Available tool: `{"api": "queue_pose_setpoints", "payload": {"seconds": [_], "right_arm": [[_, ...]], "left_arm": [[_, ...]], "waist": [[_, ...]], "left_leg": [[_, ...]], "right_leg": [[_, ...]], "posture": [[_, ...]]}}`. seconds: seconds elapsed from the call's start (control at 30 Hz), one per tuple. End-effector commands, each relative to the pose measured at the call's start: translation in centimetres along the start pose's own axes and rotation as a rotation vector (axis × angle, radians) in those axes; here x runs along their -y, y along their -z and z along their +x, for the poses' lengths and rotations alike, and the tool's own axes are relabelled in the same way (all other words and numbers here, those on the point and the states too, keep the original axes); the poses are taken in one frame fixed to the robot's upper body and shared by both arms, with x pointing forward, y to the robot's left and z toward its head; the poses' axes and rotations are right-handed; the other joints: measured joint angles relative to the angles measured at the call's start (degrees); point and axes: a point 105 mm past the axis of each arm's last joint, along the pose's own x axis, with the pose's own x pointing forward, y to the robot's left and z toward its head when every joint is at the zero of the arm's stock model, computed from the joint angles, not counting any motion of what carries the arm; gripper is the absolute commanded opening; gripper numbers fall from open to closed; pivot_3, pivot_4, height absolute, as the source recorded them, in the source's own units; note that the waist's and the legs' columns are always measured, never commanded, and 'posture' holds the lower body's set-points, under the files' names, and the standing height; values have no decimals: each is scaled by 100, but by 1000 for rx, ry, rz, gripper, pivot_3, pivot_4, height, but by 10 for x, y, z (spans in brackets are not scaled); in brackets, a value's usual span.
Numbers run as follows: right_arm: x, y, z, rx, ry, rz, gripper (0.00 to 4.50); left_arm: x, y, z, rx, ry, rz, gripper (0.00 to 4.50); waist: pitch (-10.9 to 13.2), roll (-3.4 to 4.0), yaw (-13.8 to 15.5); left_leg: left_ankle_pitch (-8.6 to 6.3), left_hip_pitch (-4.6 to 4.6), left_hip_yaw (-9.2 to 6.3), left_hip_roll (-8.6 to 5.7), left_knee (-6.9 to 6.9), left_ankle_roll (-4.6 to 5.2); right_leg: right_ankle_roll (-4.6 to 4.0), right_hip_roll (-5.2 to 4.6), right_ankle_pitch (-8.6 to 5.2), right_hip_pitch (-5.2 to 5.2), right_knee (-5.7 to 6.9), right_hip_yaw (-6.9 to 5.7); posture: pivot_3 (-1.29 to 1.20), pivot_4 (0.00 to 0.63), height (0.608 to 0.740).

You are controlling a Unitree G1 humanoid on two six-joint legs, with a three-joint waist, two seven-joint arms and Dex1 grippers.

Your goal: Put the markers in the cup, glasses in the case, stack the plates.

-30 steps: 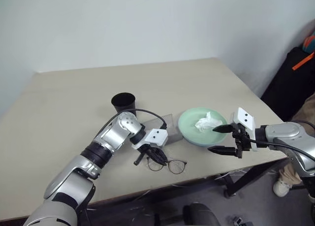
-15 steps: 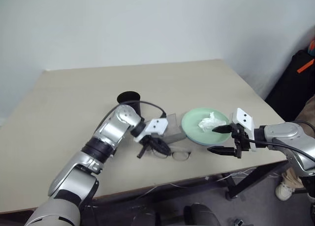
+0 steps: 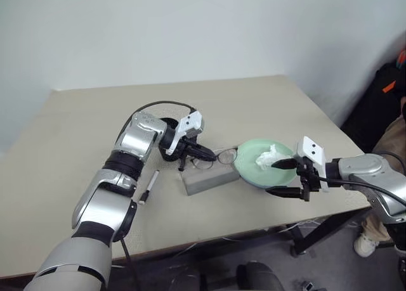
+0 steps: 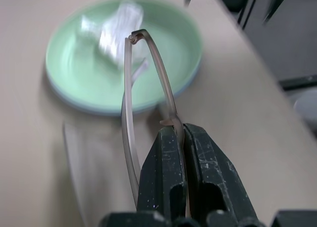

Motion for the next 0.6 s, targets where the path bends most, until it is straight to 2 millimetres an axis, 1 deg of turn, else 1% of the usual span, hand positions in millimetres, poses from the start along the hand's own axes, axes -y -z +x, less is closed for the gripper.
{"api": "queue_pose_setpoints", "payload": {"seconds": [0.03,0.17,0.3,0.4,0.6], "right_arm": [[2,-12,-4,26,16,-34,4500],[1,-14,-5,25,16,-35,4500],[1,-16,-5,24,16,-37,4500],[1,-15,-4,21,16,-37,4500],[1,-12,-2,13,14,-36,4500]], "left_arm": [[-8,4,-1,-49,-44,30,21],[-9,16,2,-83,-54,14,21],[-5,26,8,-103,-27,-9,21],[-2,28,11,-103,-7,-30,21],[7,24,18,-64,62,-124,21]], "waist": [[0,-1,4],[0,-1,2],[1,-1,3],[1,-1,1],[0,-1,-1]], "left_leg": [[0,-1,0,0,0,0],[-3,-5,0,0,0,4],[-5,-11,0,0,0,6],[-5,-12,0,-1,1,7],[-6,-11,0,-1,2,8]], "right_leg": [[0,0,0,0,0,0],[1,-1,1,-4,-2,0],[1,-1,1,-9,-3,-1],[1,-1,1,-8,-4,-1],[1,-1,1,-7,-3,-1]], "posture": [[0,0,740],[0,0,740],[0,0,740],[0,0,740],[0,0,740]]}}
